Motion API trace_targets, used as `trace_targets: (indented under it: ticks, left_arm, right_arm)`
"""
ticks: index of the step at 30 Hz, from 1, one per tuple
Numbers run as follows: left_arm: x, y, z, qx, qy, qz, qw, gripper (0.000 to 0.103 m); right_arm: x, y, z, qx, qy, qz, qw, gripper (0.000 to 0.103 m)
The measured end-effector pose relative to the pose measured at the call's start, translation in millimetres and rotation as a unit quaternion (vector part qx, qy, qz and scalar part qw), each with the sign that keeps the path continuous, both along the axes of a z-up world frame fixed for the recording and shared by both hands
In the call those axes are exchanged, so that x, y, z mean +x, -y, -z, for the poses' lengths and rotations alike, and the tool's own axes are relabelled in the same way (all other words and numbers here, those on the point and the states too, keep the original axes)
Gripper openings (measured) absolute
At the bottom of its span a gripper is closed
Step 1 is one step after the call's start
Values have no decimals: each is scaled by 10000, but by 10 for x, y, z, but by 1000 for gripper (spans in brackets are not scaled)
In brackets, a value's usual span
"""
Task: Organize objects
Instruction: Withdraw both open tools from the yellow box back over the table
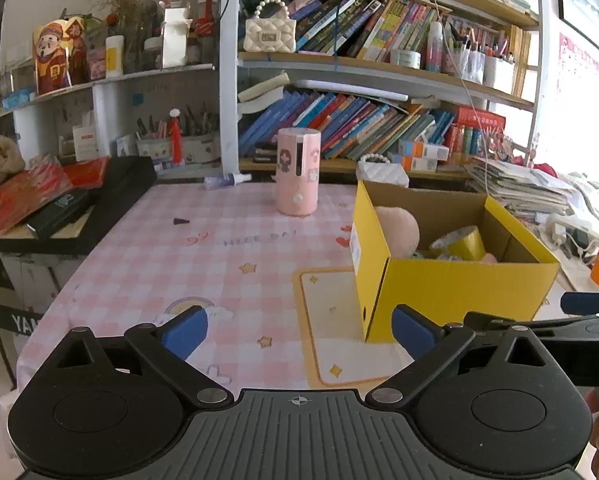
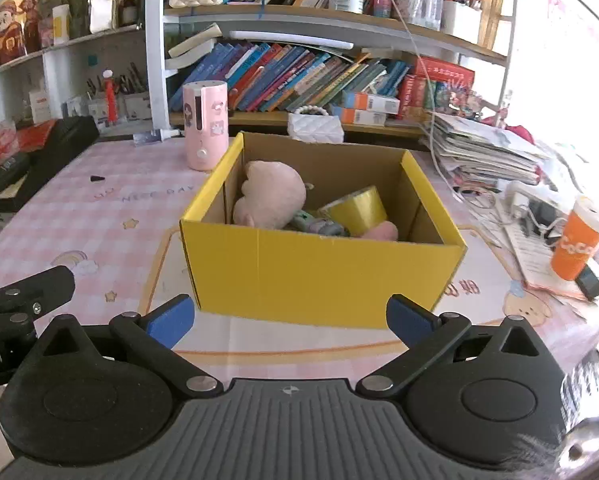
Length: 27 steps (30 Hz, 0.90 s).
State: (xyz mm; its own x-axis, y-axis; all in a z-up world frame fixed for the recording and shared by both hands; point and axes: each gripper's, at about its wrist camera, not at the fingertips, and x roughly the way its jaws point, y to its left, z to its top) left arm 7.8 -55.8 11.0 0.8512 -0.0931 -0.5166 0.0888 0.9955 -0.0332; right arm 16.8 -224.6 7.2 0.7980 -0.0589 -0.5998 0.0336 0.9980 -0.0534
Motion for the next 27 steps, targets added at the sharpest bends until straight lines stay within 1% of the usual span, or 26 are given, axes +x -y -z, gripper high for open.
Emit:
trace_targets:
  ticks: [6, 9, 13, 16, 22, 27]
  left_arm:
    - [-148, -76, 53, 125, -183, 83, 9997, 101]
    - [-173, -120, 101, 168, -309, 77, 9994, 101]
    - [-201, -171, 149, 119, -445, 66, 9989, 101]
    - [-224, -191, 166, 142, -462, 86, 9988, 101]
    - [-226, -203, 183, 301, -535, -33, 9981, 101]
    - [-227, -188, 180, 395, -517, -106, 9978, 101]
  right_arm:
    - [-216, -86, 18, -21, 63, 299, 9995, 103]
    - [-300, -151, 71, -30, 12, 306, 9995, 103]
    - [-356, -215, 133, -69, -89, 327, 9994, 103]
    - [-383, -230, 160, -25, -113, 365, 9993, 103]
    - [-413, -279, 190, -28, -128, 445, 9989, 103]
    - [-418, -308, 196, -64, -141, 572, 9982, 103]
